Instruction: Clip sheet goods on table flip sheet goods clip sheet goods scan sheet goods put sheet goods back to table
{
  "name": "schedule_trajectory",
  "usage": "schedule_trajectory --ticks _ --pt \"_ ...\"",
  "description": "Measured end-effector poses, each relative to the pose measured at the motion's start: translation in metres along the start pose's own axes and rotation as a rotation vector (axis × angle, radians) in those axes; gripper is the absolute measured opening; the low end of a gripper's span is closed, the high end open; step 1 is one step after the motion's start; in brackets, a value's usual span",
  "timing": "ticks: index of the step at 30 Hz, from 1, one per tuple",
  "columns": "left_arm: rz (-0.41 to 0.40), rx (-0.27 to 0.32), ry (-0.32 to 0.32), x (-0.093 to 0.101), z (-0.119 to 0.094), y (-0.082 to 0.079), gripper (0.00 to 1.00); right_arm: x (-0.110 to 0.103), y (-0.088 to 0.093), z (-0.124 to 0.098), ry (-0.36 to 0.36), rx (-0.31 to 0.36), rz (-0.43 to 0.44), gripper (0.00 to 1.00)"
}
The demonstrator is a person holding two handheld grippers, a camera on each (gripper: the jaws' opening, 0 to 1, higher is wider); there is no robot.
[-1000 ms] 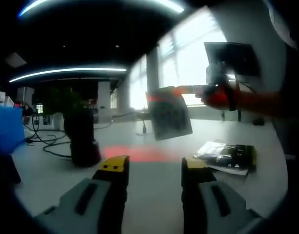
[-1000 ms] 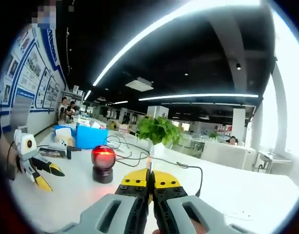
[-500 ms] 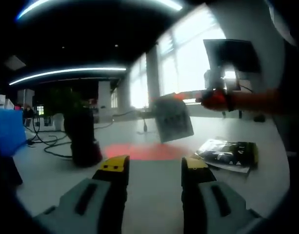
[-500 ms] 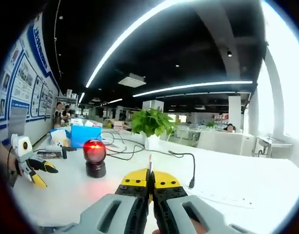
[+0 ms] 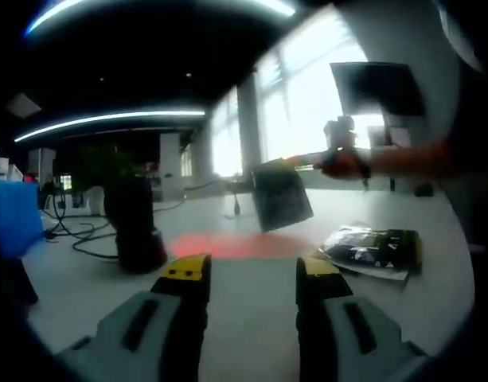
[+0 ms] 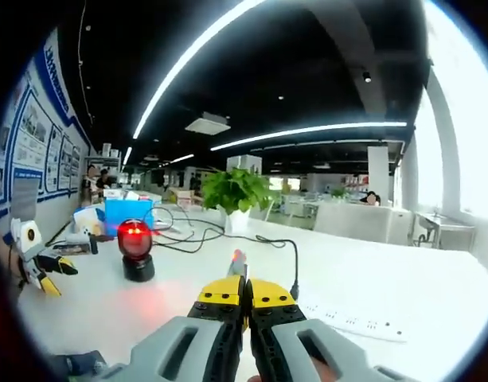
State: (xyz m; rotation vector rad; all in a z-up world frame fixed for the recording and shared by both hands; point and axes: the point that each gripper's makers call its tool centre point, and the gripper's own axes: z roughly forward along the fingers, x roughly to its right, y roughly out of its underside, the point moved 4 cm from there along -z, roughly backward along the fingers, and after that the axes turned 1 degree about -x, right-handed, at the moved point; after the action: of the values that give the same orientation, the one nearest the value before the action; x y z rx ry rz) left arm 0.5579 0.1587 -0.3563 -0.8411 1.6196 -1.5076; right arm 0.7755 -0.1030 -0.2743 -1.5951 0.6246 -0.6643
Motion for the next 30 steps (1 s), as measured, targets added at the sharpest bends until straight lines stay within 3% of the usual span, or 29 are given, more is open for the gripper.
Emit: schedule_trajectory --ticks 15,21,30 --pt "0.009 -0.006 -0.008 -0.001 0.001 0.002 0.35 0.026 0.030 0.032 -0.045 -0.104 -0.049 0.00" --pt "0.018 -0.011 -0.008 -0.001 0.001 0.003 0.35 0.027 0.046 0.049 -0.091 -0.184 -0.121 0.00" --pt "0.022 -0.014 -0.016 -0.002 0.002 0.004 0.35 0.027 0.066 0.060 -0.094 -0.231 -0.153 0.00"
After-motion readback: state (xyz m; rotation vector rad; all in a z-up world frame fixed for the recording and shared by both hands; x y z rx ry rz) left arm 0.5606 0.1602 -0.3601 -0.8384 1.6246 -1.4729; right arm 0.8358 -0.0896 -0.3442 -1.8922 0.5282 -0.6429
